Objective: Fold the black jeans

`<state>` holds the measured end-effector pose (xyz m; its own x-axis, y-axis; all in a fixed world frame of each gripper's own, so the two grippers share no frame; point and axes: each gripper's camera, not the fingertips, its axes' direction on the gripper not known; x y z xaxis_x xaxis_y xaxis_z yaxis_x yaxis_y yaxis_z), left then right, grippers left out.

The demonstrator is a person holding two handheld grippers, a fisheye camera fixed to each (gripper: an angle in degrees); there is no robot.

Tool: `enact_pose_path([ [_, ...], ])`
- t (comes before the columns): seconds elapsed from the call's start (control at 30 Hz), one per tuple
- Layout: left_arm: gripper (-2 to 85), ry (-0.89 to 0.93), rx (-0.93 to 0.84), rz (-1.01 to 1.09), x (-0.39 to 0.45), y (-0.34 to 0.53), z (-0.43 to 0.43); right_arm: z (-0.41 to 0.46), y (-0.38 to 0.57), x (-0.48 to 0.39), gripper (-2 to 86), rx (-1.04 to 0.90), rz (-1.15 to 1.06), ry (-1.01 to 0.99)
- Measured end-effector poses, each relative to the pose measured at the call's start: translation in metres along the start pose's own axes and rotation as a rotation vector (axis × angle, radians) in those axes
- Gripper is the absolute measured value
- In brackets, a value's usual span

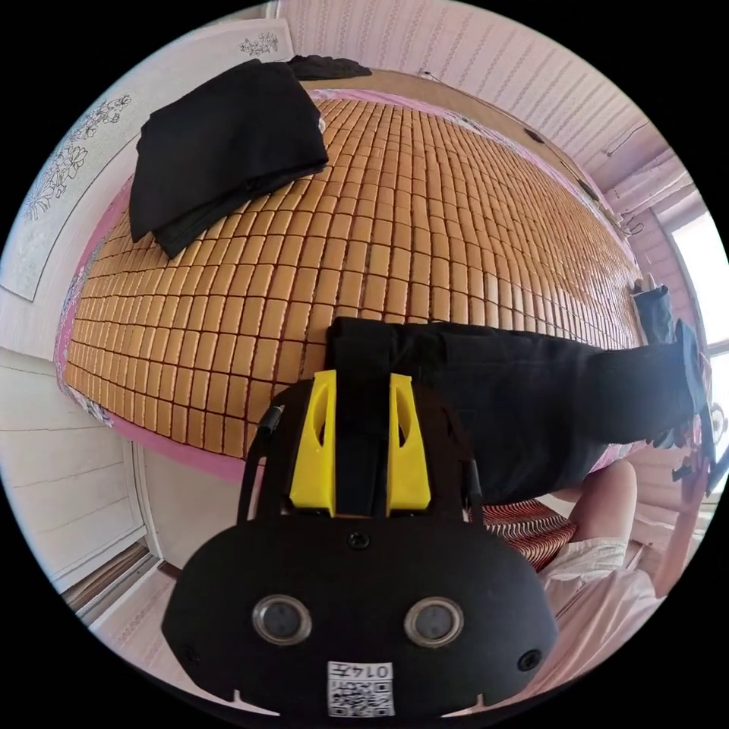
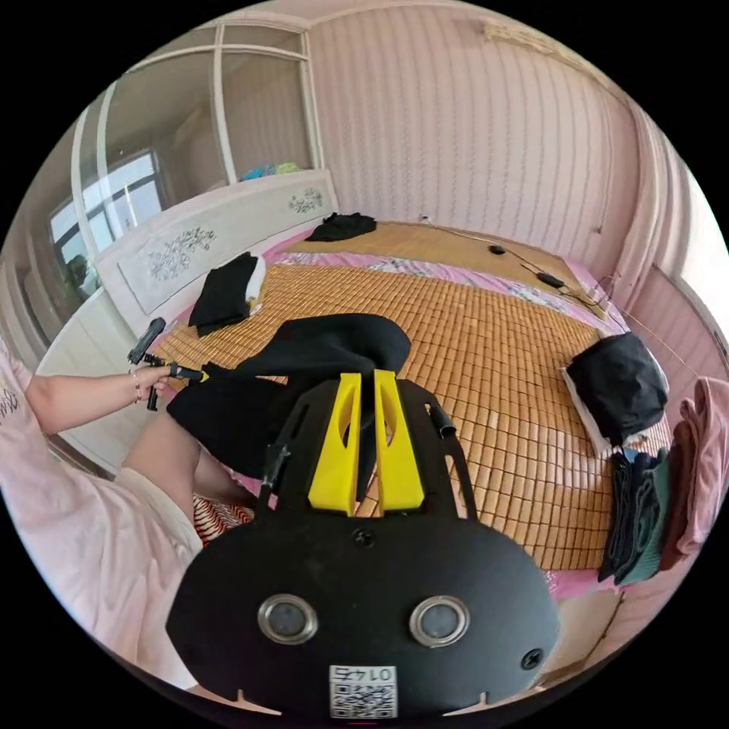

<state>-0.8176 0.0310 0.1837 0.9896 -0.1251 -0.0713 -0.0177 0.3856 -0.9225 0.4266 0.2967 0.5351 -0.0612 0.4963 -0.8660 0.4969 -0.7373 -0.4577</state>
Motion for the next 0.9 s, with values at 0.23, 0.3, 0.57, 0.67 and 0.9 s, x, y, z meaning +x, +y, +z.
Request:
enact_pose_path([
  [0.23, 1.3, 0.107, 0.245, 0.053, 0.005, -0.019, -0.08, -0.102, -0.015, 0.115, 2.0, 0.328, 0.277, 0.009],
  [0.3, 1.4, 0.136, 0.429, 0.063, 0.003, -0.018, -0.126, -0.132, -0.011, 0.153, 2.1, 0.482, 0.381, -0.085],
  [0.57, 1.1, 0.288, 0.609, -0.091, -0.097, 0.039, -0.161, -0.154, 0.076, 0.224, 6.5, 0.381, 0.444, 0.11],
  [0.67, -0.4, 0.183, 0.425, -0.242, -0.129, 0.068, -0.108, -0.133, 0.135, 0.254, 7.7, 0.182, 0.693, 0.174],
  [0.9, 0.4, 0.289, 0.283, -0.41, -0.146, 0.087, -0.063, -0.112, 0.139, 0.257, 7.8, -0.004, 0.658, 0.229],
])
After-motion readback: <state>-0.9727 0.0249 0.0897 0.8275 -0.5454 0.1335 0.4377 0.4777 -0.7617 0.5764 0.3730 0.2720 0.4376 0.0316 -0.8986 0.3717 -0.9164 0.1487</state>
